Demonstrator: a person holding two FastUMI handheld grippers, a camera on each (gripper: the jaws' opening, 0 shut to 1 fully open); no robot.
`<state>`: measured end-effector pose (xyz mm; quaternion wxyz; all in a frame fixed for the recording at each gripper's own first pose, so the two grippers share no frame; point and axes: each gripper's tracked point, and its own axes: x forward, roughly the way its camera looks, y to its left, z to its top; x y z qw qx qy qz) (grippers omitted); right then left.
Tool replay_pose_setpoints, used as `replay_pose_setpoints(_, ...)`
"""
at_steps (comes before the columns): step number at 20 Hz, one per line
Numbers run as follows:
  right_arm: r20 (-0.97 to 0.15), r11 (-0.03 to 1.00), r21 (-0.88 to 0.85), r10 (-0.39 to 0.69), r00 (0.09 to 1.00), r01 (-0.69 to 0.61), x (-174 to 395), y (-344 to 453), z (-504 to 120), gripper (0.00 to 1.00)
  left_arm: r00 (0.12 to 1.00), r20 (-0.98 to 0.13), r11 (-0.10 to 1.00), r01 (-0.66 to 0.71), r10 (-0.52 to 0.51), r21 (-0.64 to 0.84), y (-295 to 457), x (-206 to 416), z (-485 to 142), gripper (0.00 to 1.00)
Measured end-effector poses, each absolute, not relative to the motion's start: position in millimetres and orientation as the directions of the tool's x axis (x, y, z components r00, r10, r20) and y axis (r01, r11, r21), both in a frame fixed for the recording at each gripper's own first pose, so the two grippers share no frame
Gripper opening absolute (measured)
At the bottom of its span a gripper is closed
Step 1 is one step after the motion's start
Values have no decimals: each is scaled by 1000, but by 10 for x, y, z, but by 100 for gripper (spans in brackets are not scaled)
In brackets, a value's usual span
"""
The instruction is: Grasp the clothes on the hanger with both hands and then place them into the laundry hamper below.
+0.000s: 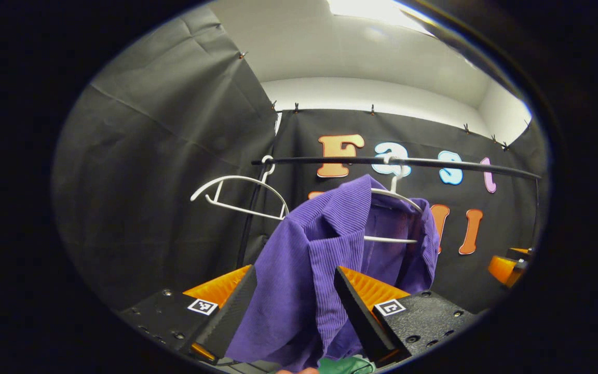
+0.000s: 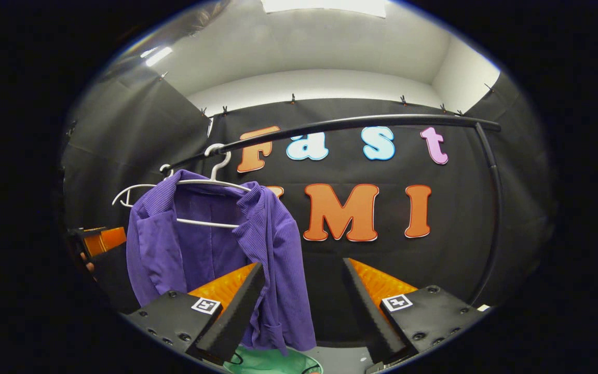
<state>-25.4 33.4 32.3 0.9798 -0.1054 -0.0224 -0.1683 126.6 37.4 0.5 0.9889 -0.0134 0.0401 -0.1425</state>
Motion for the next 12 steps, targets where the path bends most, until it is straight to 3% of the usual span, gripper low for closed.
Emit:
replay_pose_setpoints(5, 91, 941, -174, -276, 957, 289, -20, 479, 335, 94, 979, 16, 973, 201, -204, 113, 677, 1363, 675, 90)
replay_pose_setpoints(6, 84, 950, -155, -260, 962, 271, 61, 490, 296, 98, 981, 27, 973, 187, -192, 135, 665, 1340, 725, 94)
replay_pose_setpoints(7, 72, 960, -133, -238, 968, 246, 154, 494, 246, 98, 981, 37, 971, 184, -192, 149, 623, 1293, 743, 90)
replay_pose_setpoints(8, 66, 969, -115, -211, 975, 217, 276, 479, 182, 98, 979, 47, 970, 188, -197, 155, 536, 1225, 729, 95)
replay_pose_setpoints(10, 45, 984, -95, -149, 988, 153, 542, 436, -2, 94, 982, 33, 975, 179, -185, 134, 349, 1103, 504, 91)
replay_pose_setpoints(12, 17, 993, -91, -79, 997, 81, 824, 375, -286, 94, 997, -13, 994, 80, -80, 72, 267, 1010, 147, 95)
